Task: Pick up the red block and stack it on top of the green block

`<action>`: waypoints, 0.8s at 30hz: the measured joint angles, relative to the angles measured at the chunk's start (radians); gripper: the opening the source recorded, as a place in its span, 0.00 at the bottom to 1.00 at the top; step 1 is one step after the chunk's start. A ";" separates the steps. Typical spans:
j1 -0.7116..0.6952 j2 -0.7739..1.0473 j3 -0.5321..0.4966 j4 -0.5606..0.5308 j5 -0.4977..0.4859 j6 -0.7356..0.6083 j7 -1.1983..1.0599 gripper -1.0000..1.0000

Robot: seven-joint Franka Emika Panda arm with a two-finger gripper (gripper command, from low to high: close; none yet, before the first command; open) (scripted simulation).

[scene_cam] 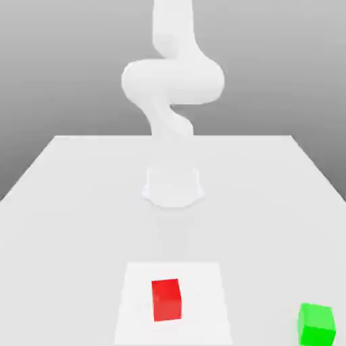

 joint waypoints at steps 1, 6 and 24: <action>0.004 0.039 -0.005 -0.015 0.001 0.019 -0.008 0.50; 0.014 0.224 -0.021 -0.084 0.011 0.109 -0.051 0.50; 0.019 0.876 -0.040 -0.293 0.022 0.454 -0.171 0.50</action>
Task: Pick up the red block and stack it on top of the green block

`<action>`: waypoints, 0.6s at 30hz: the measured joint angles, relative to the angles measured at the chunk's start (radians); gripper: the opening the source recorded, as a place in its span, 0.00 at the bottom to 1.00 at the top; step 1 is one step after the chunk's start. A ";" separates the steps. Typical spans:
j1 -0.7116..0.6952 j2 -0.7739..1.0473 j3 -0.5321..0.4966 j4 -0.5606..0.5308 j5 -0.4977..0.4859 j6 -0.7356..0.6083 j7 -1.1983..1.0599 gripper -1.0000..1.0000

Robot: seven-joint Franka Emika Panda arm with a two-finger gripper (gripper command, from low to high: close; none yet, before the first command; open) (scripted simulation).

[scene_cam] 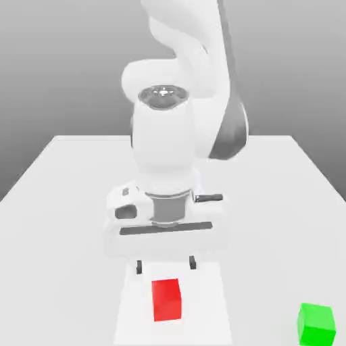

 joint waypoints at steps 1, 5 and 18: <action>-0.002 0.036 0.003 0.004 0.005 0.030 -0.004 0.50; -0.014 0.134 0.017 0.017 0.016 0.112 -0.012 0.00; 0.018 -0.037 0.035 0.029 -0.024 -0.072 0.002 0.00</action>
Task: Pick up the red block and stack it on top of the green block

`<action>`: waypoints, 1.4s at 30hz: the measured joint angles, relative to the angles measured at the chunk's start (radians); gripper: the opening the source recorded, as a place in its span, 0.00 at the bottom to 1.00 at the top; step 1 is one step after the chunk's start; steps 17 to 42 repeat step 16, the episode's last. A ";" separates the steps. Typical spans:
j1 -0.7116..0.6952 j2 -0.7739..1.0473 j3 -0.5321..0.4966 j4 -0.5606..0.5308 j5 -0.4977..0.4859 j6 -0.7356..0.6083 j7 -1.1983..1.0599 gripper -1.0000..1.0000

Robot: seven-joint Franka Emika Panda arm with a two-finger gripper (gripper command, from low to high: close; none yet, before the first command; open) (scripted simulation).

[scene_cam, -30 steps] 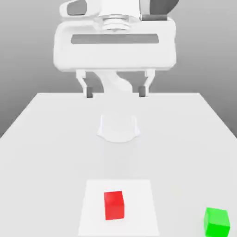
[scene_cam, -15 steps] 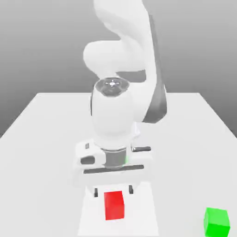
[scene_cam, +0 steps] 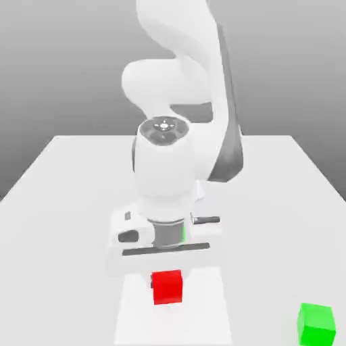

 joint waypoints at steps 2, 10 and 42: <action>0.045 0.018 0.045 0.063 -0.019 -0.046 -0.010 0.00; 0.226 0.156 0.201 0.301 -0.098 -0.152 -0.041 0.00; 0.254 0.253 0.184 0.319 -0.134 -0.074 -0.021 1.00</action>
